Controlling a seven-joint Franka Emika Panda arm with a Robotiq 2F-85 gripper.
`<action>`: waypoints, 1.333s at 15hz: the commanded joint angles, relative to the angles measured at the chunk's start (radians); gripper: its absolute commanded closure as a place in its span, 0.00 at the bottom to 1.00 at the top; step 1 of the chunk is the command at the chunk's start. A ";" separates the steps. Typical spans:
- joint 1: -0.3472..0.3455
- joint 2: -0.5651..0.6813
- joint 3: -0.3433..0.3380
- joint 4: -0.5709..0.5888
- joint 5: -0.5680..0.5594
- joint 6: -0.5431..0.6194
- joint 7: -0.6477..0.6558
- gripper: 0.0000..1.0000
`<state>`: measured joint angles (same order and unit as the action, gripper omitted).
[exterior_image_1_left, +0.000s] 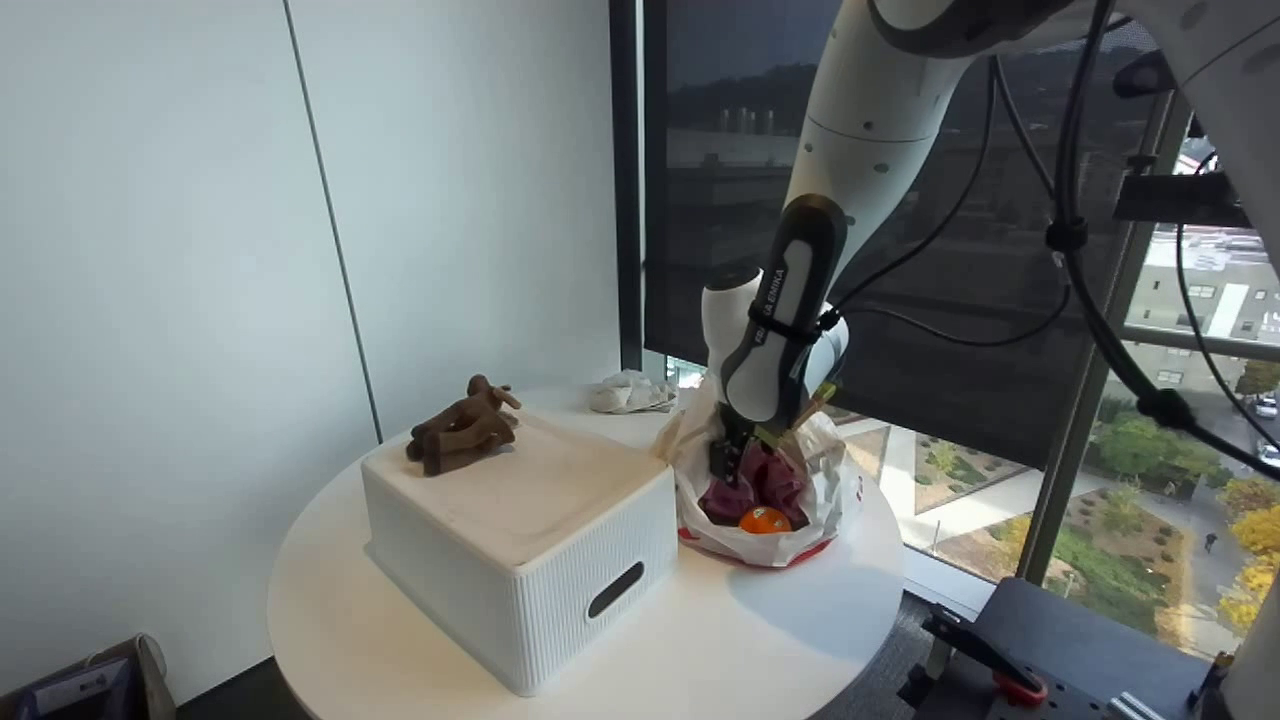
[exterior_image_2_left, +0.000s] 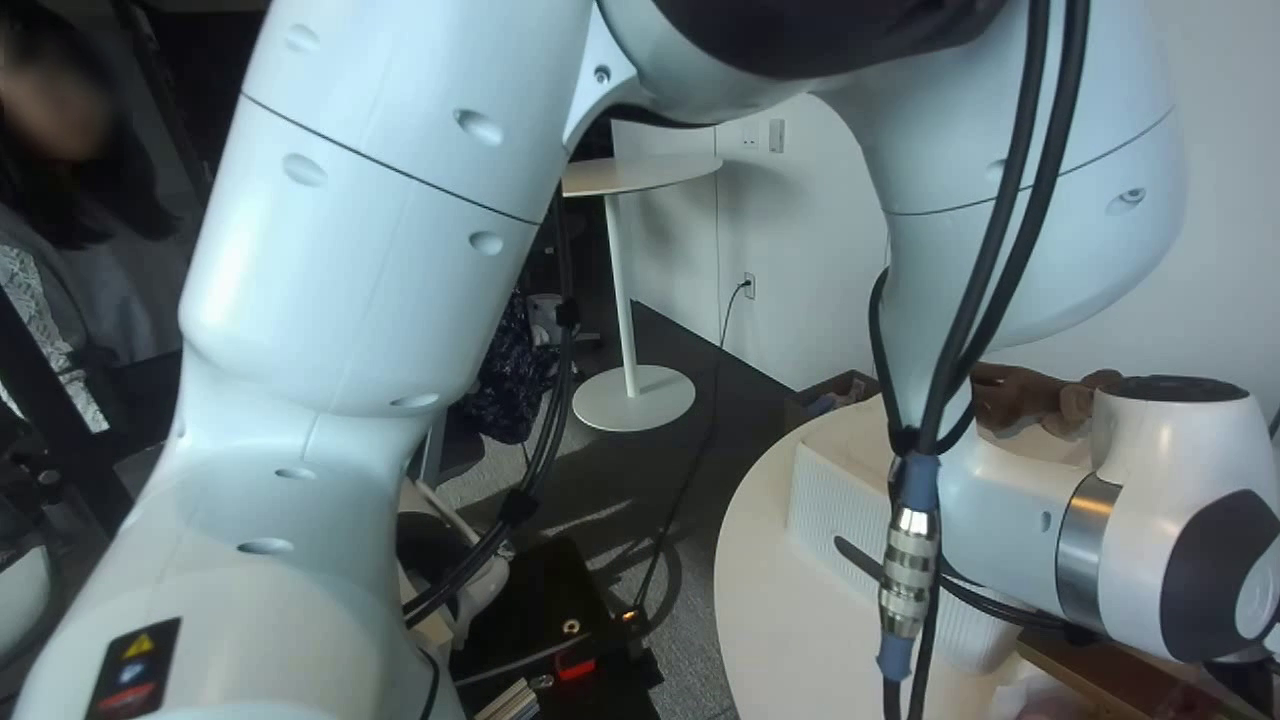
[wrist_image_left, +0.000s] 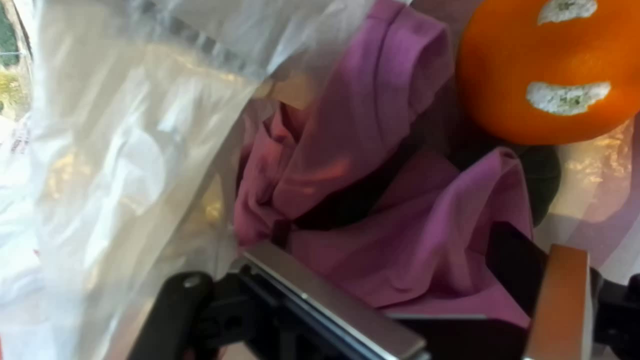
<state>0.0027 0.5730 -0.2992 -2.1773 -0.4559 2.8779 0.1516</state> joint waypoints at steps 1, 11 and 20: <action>-0.028 0.072 0.012 0.086 0.091 0.056 -0.034 0.00; -0.065 0.112 0.015 0.106 0.166 0.029 -0.103 0.35; -0.037 0.056 -0.001 0.088 0.165 -0.081 -0.132 0.96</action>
<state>-0.0493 0.6741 -0.2922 -2.0812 -0.2980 2.8754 0.0537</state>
